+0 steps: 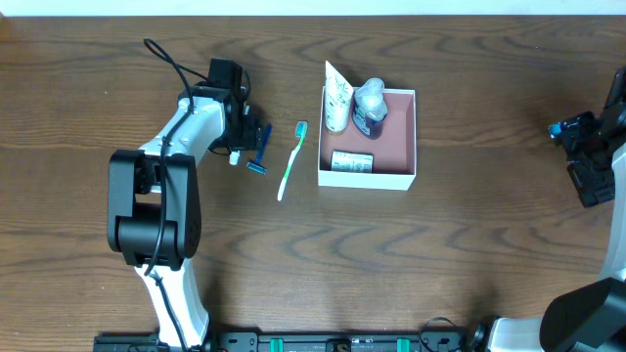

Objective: Pack container
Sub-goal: 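Lower the left gripper onto the toothpaste tube and close on it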

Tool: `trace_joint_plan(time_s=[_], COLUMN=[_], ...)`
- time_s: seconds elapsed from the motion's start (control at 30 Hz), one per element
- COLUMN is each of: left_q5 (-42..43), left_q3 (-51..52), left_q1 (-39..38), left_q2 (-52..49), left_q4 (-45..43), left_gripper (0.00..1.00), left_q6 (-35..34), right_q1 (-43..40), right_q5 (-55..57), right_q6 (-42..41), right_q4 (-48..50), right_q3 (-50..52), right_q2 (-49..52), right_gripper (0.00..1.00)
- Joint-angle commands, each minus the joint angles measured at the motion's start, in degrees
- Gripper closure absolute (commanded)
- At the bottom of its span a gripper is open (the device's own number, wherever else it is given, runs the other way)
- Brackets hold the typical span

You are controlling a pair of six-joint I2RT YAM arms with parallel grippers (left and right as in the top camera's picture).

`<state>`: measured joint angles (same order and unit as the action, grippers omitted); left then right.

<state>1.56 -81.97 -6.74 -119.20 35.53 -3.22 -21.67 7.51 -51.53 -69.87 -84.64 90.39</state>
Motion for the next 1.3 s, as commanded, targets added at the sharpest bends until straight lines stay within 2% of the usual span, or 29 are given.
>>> trace_joint_plan(time_s=[0.0,0.1,0.2,0.6,0.87,1.07,1.27], left_q5=[1.0,1.0,1.0,1.0,1.0,1.0,1.0], left_q3=[0.7,0.7,0.9,1.3,1.3,1.3,1.3], left_q1=[0.3,0.3,0.3,0.3,0.3,0.3,0.3], left_q2=[-0.7,-0.7,-0.7,-0.7,-0.7,-0.7,-0.7], left_q4=[-0.2,-0.2,-0.3,-0.3,-0.3,-0.8,-1.6], left_gripper=[0.16,0.16,0.24,0.26,0.39,0.57,0.57], left_q6=[-0.5,-0.5,-0.5,-0.5,-0.5,-0.5,-0.5], right_q1=[-0.5,-0.5,-0.5,-0.5,-0.5,-0.5,-0.5], right_q5=[0.6,0.6,0.6,0.6,0.6,0.6,0.6], right_q6=[-0.7,-0.7,-0.7,-0.7,-0.7,-0.7,-0.7], right_q4=[-0.2,-0.2,-0.2,-0.2,-0.2,-0.2,-0.2], right_q3=[0.0,0.0,0.0,0.0,0.0,0.0,0.0], right_q2=[0.3,0.3,0.3,0.3,0.3,0.3,0.3], right_gripper=[0.01,0.01,0.01,0.01,0.01,0.01,0.01])
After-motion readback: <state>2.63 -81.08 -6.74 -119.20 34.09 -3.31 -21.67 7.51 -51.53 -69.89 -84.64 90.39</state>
